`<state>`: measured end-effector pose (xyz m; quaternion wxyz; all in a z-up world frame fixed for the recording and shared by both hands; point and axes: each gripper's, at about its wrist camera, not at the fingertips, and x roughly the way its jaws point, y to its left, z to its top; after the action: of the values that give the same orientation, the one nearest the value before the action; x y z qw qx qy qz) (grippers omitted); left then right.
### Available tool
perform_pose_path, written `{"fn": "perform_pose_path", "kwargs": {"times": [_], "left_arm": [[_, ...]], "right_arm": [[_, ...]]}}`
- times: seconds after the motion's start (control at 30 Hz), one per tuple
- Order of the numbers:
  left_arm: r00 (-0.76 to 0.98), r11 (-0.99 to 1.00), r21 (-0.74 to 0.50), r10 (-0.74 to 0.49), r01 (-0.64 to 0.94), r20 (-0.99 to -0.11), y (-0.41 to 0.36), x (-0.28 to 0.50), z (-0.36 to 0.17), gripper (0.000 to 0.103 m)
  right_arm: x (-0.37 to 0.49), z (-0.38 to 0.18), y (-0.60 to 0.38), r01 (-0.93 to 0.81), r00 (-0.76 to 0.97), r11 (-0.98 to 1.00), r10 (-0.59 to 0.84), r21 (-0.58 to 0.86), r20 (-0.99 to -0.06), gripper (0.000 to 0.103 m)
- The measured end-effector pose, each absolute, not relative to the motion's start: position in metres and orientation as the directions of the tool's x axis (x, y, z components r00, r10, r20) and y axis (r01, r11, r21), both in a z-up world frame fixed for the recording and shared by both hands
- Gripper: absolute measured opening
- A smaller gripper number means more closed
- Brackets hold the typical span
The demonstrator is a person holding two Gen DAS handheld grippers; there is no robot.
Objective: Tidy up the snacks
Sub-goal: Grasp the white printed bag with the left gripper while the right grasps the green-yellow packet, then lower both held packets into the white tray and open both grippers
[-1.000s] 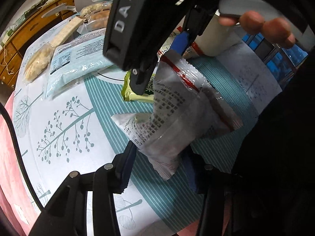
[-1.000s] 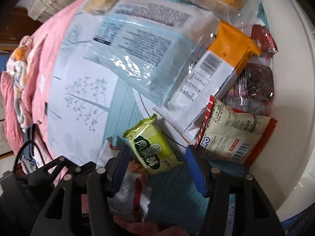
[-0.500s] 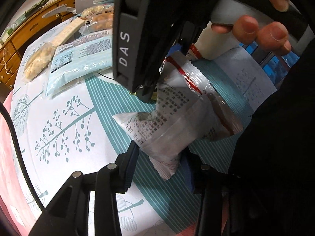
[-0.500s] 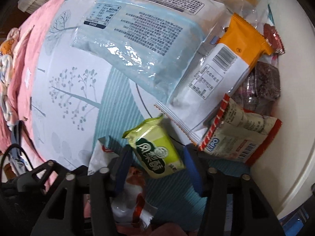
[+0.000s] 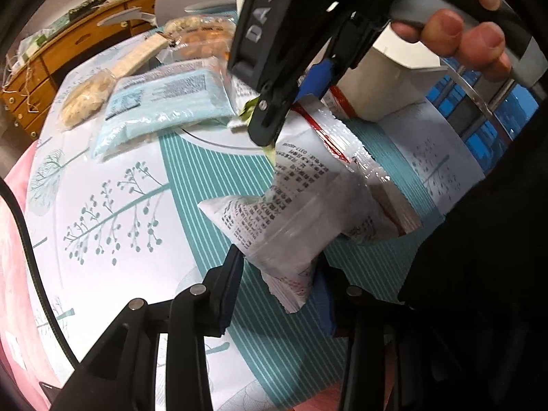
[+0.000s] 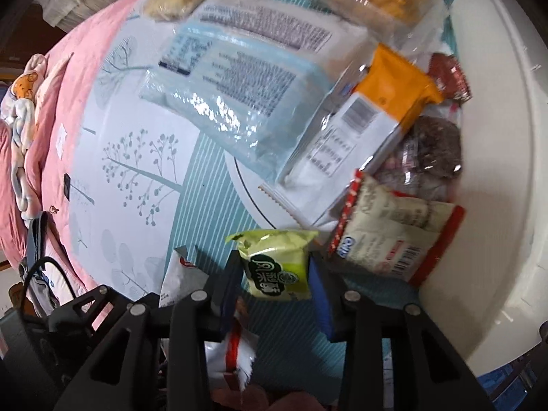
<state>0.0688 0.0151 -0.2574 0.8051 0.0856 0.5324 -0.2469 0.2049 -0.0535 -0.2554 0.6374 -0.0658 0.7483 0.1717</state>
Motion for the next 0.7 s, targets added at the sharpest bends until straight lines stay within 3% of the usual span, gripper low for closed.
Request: {"fn": "perform_pose_path", "kwargs": {"times": [0.7], "left_arm": [[0.461,0.911,-0.041,-0.247,0.411,-0.852,-0.002,0.083,-0.174,0.037]], "right_arm": [[0.211,-0.154,-0.138,-0.208,0.002,0.923,0.331,0.324,-0.943,0.038]]}}
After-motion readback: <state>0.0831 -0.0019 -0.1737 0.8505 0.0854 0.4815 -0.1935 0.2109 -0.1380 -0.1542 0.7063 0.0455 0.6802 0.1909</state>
